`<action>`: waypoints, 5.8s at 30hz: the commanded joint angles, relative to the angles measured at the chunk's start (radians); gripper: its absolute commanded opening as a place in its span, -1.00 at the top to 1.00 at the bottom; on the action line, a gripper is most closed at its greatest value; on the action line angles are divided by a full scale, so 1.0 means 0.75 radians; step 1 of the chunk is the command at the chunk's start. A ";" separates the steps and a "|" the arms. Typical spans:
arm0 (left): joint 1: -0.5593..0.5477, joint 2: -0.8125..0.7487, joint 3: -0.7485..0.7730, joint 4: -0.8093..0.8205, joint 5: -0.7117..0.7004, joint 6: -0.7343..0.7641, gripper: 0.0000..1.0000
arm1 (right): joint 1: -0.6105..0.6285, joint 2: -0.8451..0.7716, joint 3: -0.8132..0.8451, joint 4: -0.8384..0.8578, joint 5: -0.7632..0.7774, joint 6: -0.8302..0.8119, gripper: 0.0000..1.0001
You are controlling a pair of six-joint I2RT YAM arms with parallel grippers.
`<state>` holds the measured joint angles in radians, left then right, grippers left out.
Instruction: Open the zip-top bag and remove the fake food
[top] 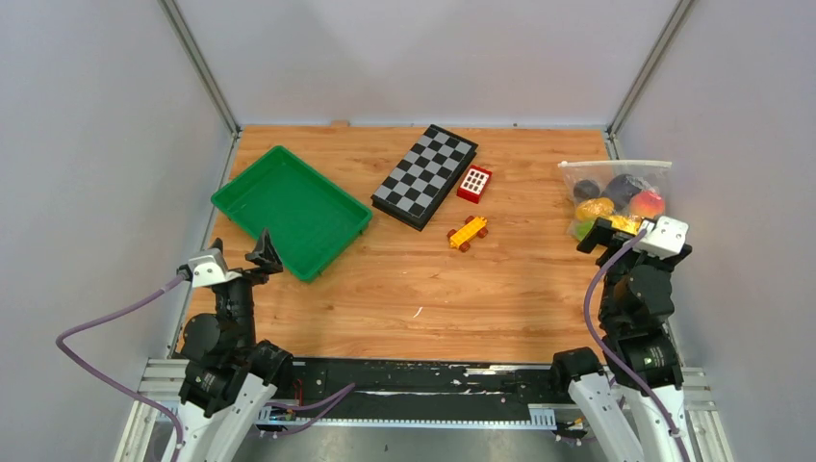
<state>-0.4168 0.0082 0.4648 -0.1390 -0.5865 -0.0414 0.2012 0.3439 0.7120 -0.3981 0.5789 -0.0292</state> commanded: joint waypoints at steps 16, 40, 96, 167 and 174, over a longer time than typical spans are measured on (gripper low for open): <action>-0.044 -0.097 0.041 -0.021 -0.097 -0.021 -1.00 | -0.004 0.873 0.402 -0.059 0.178 0.164 -1.00; -0.061 -0.097 0.015 0.000 -0.079 0.006 -1.00 | -0.139 2.539 1.453 -0.038 0.391 -0.383 -0.94; -0.062 0.432 0.397 -0.534 0.242 -0.399 -1.00 | 1.071 1.019 0.474 0.142 -0.441 -0.734 1.00; -0.131 0.873 -0.256 0.221 1.187 -1.325 -0.98 | 0.986 1.433 0.325 -0.105 -0.138 0.104 -0.47; -0.337 0.893 -0.321 0.371 0.964 -1.458 -0.87 | 0.985 1.068 0.188 -0.123 -0.334 0.460 -0.68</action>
<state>-0.5926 0.6735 0.2592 -0.0021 0.2478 -1.0439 0.9356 1.2930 0.9131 -0.4934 0.4297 0.1204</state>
